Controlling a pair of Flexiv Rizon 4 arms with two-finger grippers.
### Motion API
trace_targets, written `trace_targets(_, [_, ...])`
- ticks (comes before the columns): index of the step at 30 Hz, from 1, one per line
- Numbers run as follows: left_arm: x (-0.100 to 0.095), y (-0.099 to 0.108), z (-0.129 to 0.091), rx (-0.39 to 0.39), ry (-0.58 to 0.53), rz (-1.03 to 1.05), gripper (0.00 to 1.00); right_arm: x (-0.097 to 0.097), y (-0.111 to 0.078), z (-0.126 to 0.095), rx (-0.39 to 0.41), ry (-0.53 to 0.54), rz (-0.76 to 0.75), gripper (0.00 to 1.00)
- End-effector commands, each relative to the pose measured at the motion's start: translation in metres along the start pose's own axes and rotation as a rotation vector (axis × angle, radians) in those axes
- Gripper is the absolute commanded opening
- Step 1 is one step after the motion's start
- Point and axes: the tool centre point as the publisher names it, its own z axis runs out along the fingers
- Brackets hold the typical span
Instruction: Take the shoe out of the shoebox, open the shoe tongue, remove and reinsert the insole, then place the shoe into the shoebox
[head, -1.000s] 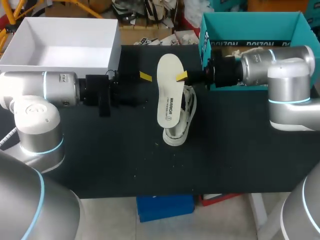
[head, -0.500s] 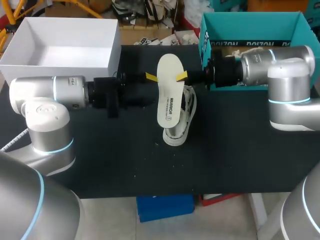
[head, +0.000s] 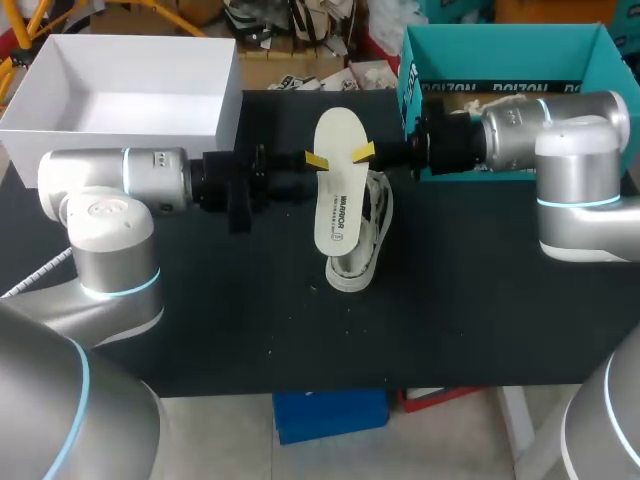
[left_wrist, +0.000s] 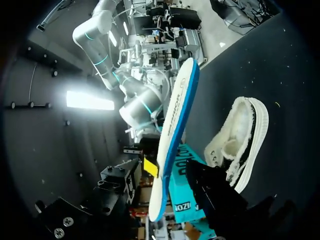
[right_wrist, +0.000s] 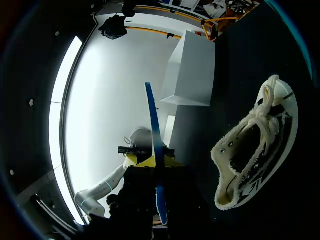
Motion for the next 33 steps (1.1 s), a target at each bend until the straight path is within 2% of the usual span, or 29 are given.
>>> trace_targets(1, [0.000, 0.006, 0.010, 0.010, -0.002, 0.011, 0.39, 0.000, 0.000, 0.000, 0.001, -0.001, 0.001, 0.00])
trace_targets(2, [-0.001, 0.006, 0.012, 0.015, -0.004, 0.011, 0.34, 0.000, 0.000, 0.000, 0.001, -0.001, 0.001, 0.00])
trace_targets(3, [-0.001, 0.005, 0.013, 0.018, -0.004, 0.012, 0.34, 0.000, 0.000, 0.000, 0.001, -0.001, 0.001, 0.00])
trace_targets(6, [0.000, 0.008, 0.019, 0.027, -0.003, 0.014, 0.39, 0.000, 0.000, 0.000, 0.001, -0.001, 0.001, 0.00])
trace_targets(10, [0.001, 0.009, 0.024, 0.032, -0.001, 0.015, 0.36, 0.000, 0.000, 0.000, 0.001, -0.001, 0.001, 0.00])
trace_targets(12, [0.001, 0.010, 0.024, 0.032, -0.001, 0.017, 0.28, 0.000, 0.000, 0.000, 0.001, -0.001, 0.001, 0.00])
trace_targets(14, [0.001, 0.011, 0.025, 0.029, 0.000, 0.019, 0.00, 0.000, 0.000, 0.000, 0.001, -0.001, 0.001, 0.00])
trace_targets(21, [0.005, 0.009, 0.027, 0.060, 0.012, 0.012, 0.00, 0.000, 0.000, 0.000, 0.001, -0.001, 0.001, 0.00])
trace_targets(22, [0.006, 0.009, 0.028, 0.064, 0.013, 0.010, 0.00, 0.000, 0.000, 0.000, 0.001, -0.001, 0.001, 0.06])
trace_targets(23, [0.006, 0.009, 0.028, 0.072, 0.017, 0.008, 0.00, 0.000, 0.000, 0.000, 0.003, -0.010, 0.004, 0.58])
trace_targets(24, [0.006, 0.008, 0.028, 0.074, 0.021, 0.009, 0.00, -0.001, 0.000, -0.001, 0.001, -0.015, 0.004, 1.00])
trace_targets(28, [0.006, 0.002, 0.026, 0.095, 0.046, -0.007, 0.00, 0.000, -0.005, -0.006, -0.016, -0.055, 0.010, 1.00])
trace_targets(33, [0.006, -0.014, 0.016, 0.117, 0.085, -0.049, 0.00, 0.003, -0.020, -0.016, -0.045, -0.102, 0.016, 1.00])
